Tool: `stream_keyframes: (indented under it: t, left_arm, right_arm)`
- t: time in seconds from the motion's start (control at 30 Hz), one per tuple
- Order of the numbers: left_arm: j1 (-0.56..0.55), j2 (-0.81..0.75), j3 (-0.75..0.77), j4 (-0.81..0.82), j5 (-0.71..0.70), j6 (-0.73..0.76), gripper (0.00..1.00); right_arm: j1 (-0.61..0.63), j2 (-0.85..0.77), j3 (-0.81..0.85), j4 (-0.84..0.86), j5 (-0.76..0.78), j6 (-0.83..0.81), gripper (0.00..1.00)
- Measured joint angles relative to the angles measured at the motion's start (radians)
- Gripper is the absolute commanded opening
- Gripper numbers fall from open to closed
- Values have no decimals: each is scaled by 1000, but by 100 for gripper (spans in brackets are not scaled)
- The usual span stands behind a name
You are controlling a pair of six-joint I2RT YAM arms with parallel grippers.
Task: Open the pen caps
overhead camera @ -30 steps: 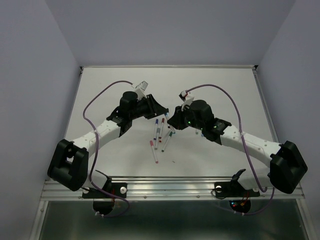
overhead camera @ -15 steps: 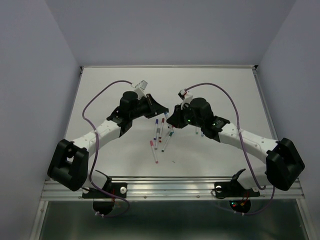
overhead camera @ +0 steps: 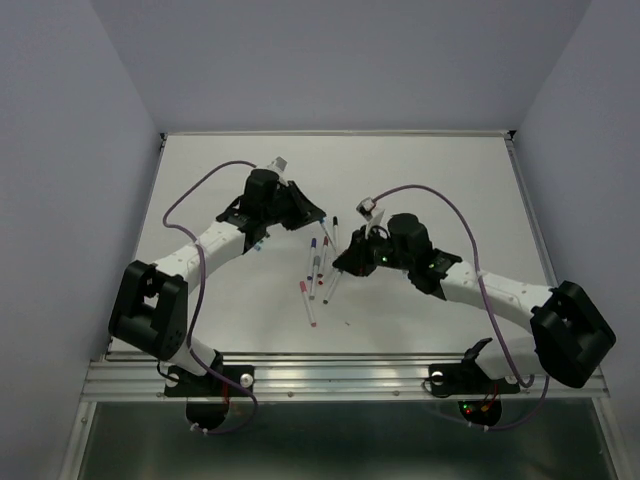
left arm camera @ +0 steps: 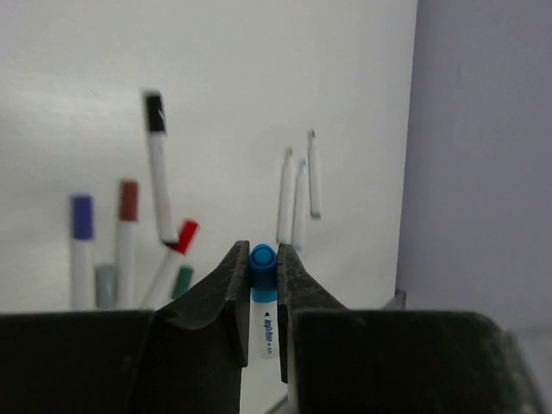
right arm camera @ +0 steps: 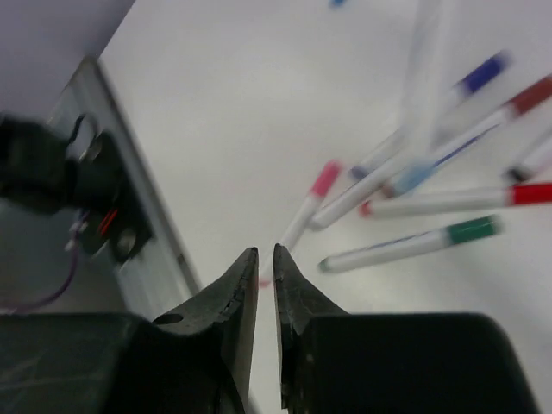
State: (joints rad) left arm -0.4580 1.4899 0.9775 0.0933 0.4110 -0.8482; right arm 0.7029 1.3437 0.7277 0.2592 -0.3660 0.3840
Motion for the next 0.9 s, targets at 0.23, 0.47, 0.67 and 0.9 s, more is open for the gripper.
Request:
stream_keyframes:
  t: [0.23, 0.47, 0.67, 0.9]
  left_arm:
    - [162, 23, 80, 149, -298, -25, 0]
    - [158, 7, 62, 190, -314, -37, 0]
    - [122, -36, -17, 183, -253, -32, 0]
    - [11, -93, -61, 165, -214, -29, 0]
  right_arm:
    - [135, -42, -156, -137, -293, 89, 1]
    - [125, -55, -129, -196, -202, 77, 28]
    - [112, -54, 68, -245, 78, -32, 60]
    - [86, 35, 264, -238, 271, -163, 68]
